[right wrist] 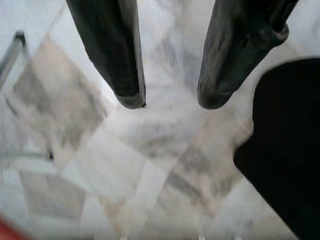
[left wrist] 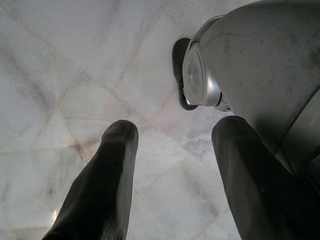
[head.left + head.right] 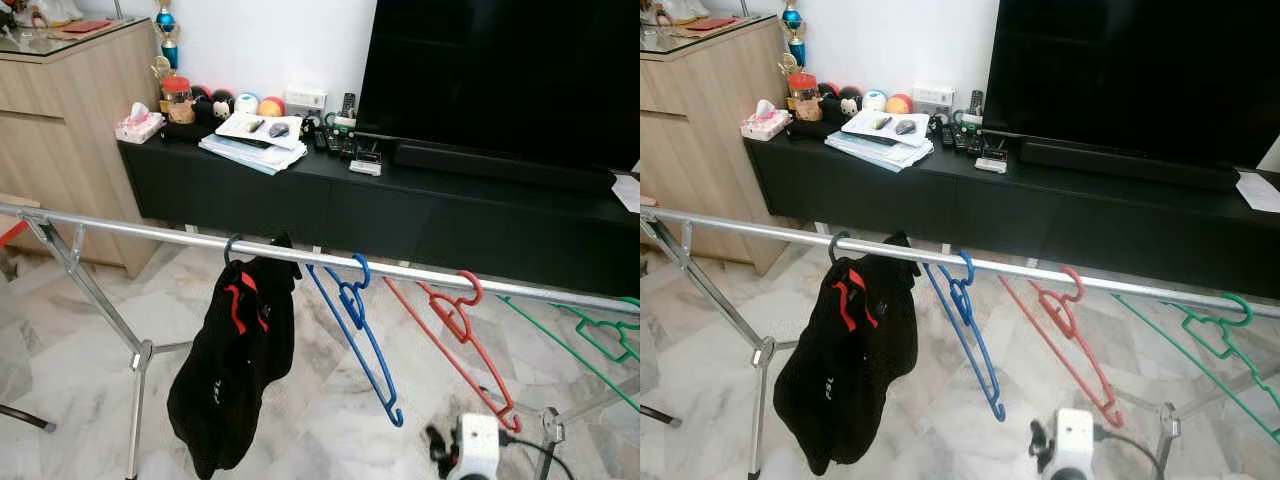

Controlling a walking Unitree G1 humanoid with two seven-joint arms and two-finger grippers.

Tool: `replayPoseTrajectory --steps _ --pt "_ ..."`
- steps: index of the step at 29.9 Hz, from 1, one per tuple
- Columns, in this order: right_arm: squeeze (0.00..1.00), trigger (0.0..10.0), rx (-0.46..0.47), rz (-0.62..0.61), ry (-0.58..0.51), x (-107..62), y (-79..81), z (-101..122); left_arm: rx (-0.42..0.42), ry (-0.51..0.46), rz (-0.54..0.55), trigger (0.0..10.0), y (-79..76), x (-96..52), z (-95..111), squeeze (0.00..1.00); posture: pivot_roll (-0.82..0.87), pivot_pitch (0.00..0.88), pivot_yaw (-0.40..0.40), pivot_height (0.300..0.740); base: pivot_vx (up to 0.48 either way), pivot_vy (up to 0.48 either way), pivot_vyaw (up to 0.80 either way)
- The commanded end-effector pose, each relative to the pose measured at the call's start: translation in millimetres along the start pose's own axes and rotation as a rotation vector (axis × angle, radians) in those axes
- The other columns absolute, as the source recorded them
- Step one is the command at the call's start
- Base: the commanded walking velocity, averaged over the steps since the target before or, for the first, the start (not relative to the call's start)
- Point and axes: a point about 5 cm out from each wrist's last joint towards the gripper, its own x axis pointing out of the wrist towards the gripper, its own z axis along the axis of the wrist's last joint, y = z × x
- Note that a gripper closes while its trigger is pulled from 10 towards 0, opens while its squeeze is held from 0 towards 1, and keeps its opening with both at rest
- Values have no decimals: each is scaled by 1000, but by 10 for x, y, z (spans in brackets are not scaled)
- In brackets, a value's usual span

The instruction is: Hang hanger

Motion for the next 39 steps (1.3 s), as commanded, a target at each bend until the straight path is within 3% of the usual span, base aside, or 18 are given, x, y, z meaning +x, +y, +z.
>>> replayPoseTrajectory --steps 1,4,10,15,22,24,39 --pt "0 10000 43 -26 83 -38 -31 -157 -3 -8 -98 10000 -308 13 44 0 53 27 -126 740 0 0 0" --pt "0 10000 125 -84 179 -102 -104 -337 -5 -13 -96 10000 -304 16 61 0 57 20 -124 740 0 0 0" --pt "0 10000 179 -158 290 -228 -266 -559 1 -21 -90 10000 -285 18 82 0 63 3 -105 740 0 0 0" --pt "0 10000 184 -136 280 -229 -293 -541 -6 -25 -78 10000 -267 19 86 0 59 3 -103 740 0 0 0" --pt "0 10000 174 -164 307 -298 -452 -589 5 -19 -85 10000 -304 16 67 0 49 0 -106 740 0 0 0" --pt "0 10000 168 -155 310 -270 -414 -562 6 -17 -89 10000 -320 16 65 0 48 0 -110 740 0 0 0" --pt "0 10000 98 -122 323 -262 -483 -506 10 -17 -120 10000 -469 11 65 0 23 0 -130 740 0 0 -718"
